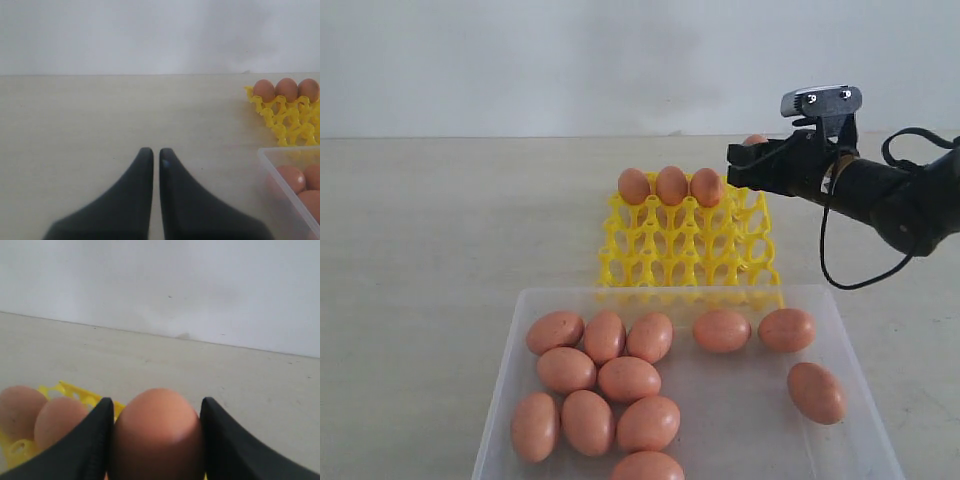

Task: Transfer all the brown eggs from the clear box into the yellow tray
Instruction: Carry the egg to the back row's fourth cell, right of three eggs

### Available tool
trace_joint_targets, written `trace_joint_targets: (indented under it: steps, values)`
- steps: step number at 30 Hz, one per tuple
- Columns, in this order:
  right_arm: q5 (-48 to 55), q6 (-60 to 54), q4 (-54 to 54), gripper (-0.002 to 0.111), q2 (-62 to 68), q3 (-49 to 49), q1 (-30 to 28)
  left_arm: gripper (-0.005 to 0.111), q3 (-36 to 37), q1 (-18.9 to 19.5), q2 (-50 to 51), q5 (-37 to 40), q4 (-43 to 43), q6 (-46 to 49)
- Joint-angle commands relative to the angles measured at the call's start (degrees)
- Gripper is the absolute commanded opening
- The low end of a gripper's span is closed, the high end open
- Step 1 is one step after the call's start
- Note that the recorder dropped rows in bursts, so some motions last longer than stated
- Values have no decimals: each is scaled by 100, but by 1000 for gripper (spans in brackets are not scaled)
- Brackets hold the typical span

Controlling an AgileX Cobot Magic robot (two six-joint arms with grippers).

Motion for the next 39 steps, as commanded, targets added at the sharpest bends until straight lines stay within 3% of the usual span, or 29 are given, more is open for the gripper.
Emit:
trace_joint_targets:
  steps: [1,14,26,28,30,33,39]
  values:
    - [-146,1141,-1250,0,273,-704,-134,4,23,-51,-12,-7,-6,15]
    - [919,1347,-1539,0,345,-808,-134,4,23,-51,-12,-7,-6,15]
    - [960,1058,-1629,0,618,-808,-134,4,23,-51,-12,-7,-6,15]
    - [960,939,-1642,8,618,-808,-134,4,23,-51,-12,-7,-6,15]
    - [960,783,-1646,29,618,-808,-134,4,23,-51,-12,-7,-6,15]
    - [960,714,-1657,44,618,-808,-134,4,23,-51,-12,-7,-6,15]
    - [885,702,-1657,46,608,-808,-134,4,23,-51,-12,-7,-6,15]
